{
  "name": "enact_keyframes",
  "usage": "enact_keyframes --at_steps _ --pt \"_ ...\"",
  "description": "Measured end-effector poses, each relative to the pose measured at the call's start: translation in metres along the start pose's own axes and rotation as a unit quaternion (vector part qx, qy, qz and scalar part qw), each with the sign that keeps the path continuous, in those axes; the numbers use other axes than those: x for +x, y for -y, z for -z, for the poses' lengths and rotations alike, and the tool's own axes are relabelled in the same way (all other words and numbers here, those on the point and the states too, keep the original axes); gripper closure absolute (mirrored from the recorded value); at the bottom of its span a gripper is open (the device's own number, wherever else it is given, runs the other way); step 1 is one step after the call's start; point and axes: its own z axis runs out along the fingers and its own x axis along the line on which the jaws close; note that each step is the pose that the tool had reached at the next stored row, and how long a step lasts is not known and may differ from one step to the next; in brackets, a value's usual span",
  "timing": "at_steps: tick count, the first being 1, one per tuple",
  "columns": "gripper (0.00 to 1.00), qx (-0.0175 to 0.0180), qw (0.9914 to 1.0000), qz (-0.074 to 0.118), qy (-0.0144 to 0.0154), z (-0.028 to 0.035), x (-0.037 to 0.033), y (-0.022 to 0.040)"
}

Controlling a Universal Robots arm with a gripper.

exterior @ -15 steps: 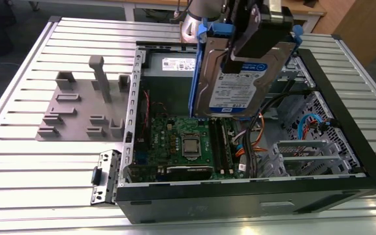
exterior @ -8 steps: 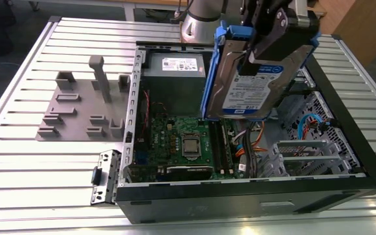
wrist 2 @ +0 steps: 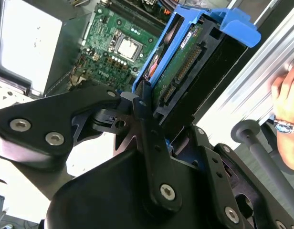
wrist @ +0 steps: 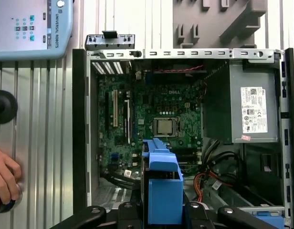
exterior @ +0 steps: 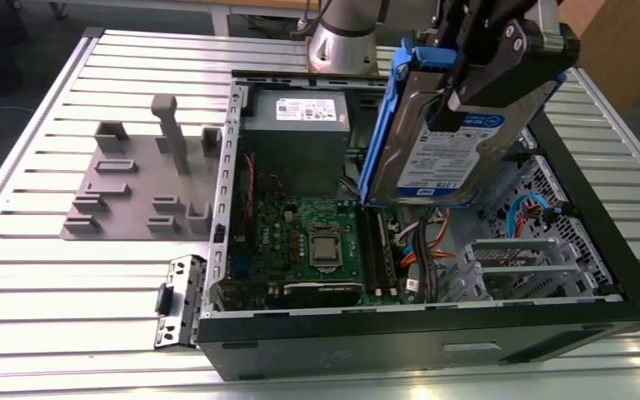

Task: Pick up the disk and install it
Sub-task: 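Pick up the disk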

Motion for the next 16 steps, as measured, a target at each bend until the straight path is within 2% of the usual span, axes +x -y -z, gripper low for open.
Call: enact_keyframes --at_steps 16 --pt "0.64 -0.0007 1.0 0.0 0.0 0.0009 0.0042 0.0281"
